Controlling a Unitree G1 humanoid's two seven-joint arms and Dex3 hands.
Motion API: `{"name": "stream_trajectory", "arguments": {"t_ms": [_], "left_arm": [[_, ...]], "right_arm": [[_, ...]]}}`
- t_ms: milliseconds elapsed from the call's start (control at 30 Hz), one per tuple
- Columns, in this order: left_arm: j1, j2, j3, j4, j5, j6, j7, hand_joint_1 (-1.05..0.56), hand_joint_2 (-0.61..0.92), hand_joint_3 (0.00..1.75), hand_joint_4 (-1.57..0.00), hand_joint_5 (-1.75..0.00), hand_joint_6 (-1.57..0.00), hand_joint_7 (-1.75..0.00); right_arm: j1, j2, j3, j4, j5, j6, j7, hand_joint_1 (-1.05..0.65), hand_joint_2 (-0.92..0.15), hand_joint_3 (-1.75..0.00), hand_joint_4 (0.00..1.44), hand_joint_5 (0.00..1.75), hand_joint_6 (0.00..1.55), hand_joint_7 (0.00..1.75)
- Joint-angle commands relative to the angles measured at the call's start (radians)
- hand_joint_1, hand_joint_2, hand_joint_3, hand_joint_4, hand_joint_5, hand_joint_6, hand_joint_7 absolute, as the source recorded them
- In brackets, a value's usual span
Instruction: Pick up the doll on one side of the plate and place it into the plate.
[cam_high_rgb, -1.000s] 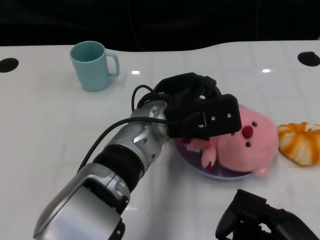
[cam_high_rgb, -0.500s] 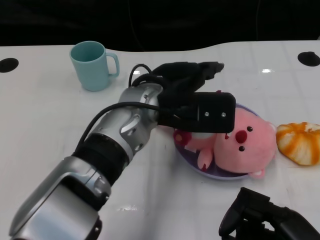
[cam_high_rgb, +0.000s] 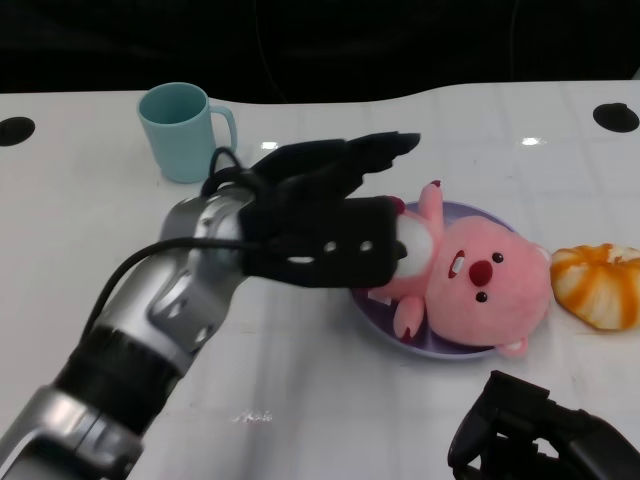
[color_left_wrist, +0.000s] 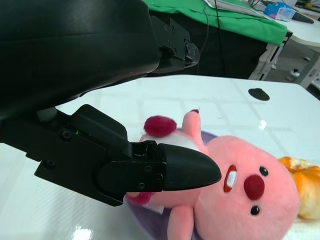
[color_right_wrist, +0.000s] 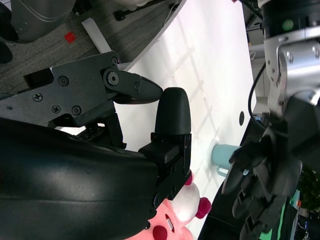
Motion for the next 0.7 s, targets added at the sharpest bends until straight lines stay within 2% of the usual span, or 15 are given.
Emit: {"name": "stream_trajectory", "arguments": {"t_ms": [33,233,333,433,533,633,667,700], "left_arm": [[0.081,0.050,0.045,-0.113,-0.053,0.007,-0.040,-0.98,0.92,0.61,-0.13,-0.12,-0.09,-0.03],[0.236,0.075,0.128,-0.259,-0.189,0.006,-0.067,-0.96,0.92,0.60,-0.19,-0.19,-0.16,-0.07],[0.328,0.056,0.182,-0.305,-0.299,-0.017,-0.064,-0.88,0.92,0.55,-0.04,-0.72,-0.24,-0.09],[0.414,0.036,0.227,-0.365,-0.407,0.007,-0.070,-0.83,0.92,0.51,-0.08,-0.88,-0.31,-0.12],[0.495,0.023,0.253,-0.447,-0.482,0.051,-0.063,-0.75,0.92,0.49,-0.14,-0.95,-0.36,-0.14],[0.577,-0.005,0.281,-0.553,-0.567,0.151,-0.043,-0.60,0.92,0.39,-0.28,-1.07,-0.50,-0.24],[0.596,-0.013,0.289,-0.582,-0.591,0.187,-0.037,-0.54,0.92,0.37,-0.32,-1.14,-0.54,-0.37],[0.619,-0.023,0.299,-0.615,-0.622,0.228,-0.029,-0.52,0.92,0.36,-0.34,-1.18,-0.51,-0.53]], "right_arm": [[0.003,-0.008,-0.009,-0.001,0.009,-0.006,0.003,-0.21,-0.85,-0.66,0.63,1.75,0.43,1.66],[0.002,-0.011,-0.012,0.001,0.007,-0.012,0.008,-0.21,-0.85,-0.67,0.63,1.75,0.43,1.67],[0.002,-0.012,-0.012,0.001,0.006,-0.009,0.008,-0.22,-0.84,-0.66,0.63,1.75,0.43,1.66],[0.002,-0.015,-0.011,0.001,-0.001,-0.014,0.008,-0.22,-0.84,-0.67,0.63,1.75,0.43,1.66],[0.002,-0.015,-0.012,0.001,0.000,-0.012,0.008,-0.21,-0.84,-0.67,0.63,1.75,0.44,1.66],[0.001,-0.015,-0.015,0.002,0.007,-0.010,0.010,-0.22,-0.84,-0.67,0.63,1.75,0.44,1.66],[0.001,-0.015,-0.016,0.002,0.009,-0.010,0.011,-0.22,-0.84,-0.67,0.63,1.75,0.44,1.66],[0.000,-0.015,-0.016,0.002,0.010,-0.009,0.011,-0.22,-0.84,-0.67,0.63,1.75,0.44,1.66]]}}
